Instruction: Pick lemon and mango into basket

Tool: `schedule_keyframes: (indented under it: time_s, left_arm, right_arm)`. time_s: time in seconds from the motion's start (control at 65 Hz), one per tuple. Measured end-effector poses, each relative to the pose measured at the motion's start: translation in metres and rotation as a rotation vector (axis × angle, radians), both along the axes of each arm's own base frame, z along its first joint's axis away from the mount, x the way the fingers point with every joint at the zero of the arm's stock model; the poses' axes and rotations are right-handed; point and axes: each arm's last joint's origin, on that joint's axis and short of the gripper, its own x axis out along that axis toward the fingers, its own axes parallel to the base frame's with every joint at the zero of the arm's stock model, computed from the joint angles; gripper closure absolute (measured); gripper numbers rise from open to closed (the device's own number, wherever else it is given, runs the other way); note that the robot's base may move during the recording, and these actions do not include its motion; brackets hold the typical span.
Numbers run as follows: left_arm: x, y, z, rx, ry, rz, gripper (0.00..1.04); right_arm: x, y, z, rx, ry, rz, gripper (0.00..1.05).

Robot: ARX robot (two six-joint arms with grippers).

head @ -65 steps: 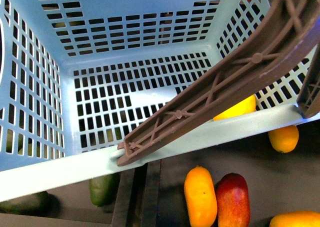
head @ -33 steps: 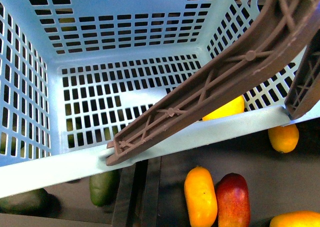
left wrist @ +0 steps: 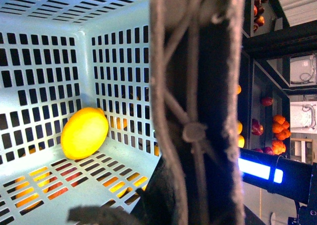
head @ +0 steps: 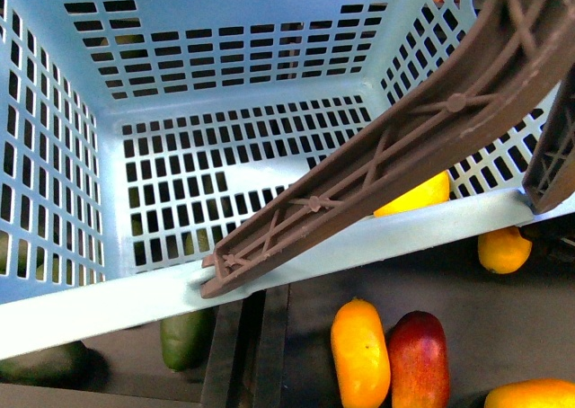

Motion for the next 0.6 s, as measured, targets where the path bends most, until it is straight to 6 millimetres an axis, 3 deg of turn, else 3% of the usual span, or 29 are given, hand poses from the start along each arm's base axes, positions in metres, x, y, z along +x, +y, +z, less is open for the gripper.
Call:
schedule_keyframes:
  time_s: [0.215, 0.354, 0.6]
  left_arm:
    - [0.0, 0.0, 0.0, 0.0, 0.0, 0.001, 1.01]
    - [0.0, 0.0, 0.0, 0.0, 0.0, 0.0, 1.01]
    - [0.0, 0.0, 0.0, -0.001, 0.0, 0.0, 1.01]
  right_arm:
    - [-0.019, -0.013, 0.011, 0.058, -0.046, -0.031, 0.47]
    - [-0.04, -0.029, 0.049, 0.144, -0.171, -0.048, 0.47]
    - [-0.084, -0.044, 0.133, 0.211, -0.384, -0.013, 0.47]
